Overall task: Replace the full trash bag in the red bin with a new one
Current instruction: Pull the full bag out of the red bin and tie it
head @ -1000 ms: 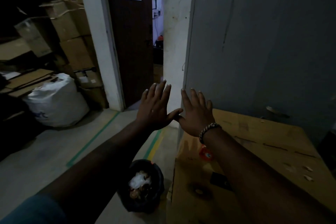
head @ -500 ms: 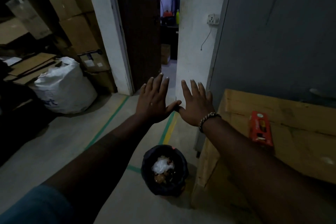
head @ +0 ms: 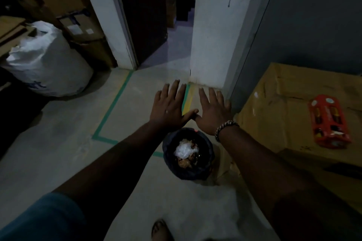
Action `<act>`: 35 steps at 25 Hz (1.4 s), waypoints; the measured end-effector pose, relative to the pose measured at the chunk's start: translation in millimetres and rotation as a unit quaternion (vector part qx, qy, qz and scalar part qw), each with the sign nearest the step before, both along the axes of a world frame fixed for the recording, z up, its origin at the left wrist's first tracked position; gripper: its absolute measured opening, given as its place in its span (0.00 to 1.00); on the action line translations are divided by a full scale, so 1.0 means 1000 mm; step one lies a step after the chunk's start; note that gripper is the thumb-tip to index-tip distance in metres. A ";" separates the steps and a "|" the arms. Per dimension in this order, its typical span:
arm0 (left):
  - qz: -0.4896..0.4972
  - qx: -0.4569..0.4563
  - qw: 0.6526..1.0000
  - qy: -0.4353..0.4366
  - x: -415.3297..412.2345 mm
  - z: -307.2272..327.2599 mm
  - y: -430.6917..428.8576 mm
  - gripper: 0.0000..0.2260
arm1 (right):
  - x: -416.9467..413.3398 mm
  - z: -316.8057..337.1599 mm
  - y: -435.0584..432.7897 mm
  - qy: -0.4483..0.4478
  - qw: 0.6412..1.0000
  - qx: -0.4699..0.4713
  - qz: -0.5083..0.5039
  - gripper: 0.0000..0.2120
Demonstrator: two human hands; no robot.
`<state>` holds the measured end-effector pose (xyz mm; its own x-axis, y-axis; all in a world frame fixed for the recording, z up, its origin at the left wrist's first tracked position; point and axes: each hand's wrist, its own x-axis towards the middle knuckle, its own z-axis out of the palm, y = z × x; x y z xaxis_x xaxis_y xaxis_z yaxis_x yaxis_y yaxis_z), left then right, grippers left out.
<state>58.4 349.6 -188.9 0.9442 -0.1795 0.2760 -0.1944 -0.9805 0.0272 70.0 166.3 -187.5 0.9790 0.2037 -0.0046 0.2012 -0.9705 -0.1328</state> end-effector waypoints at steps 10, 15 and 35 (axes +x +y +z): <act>0.066 -0.032 0.993 0.089 -0.040 -0.110 -0.023 0.42 | -0.014 -0.100 -0.013 0.106 0.992 -0.015 0.064 0.43; 0.063 -0.042 0.991 0.113 -0.046 -0.173 -0.024 0.41 | -0.018 -0.169 -0.018 0.127 0.991 -0.002 0.044 0.45; -0.054 -0.043 0.993 0.091 -0.069 -0.696 0.034 0.22 | -0.046 -0.652 0.004 0.051 0.993 0.001 0.110 0.49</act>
<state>-10.3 383.6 -884.5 0.9565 -0.2654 0.1208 -0.2822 -0.9468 0.1547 24.4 170.6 -839.4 0.9053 0.4129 -0.0999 0.3941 -0.9040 -0.1654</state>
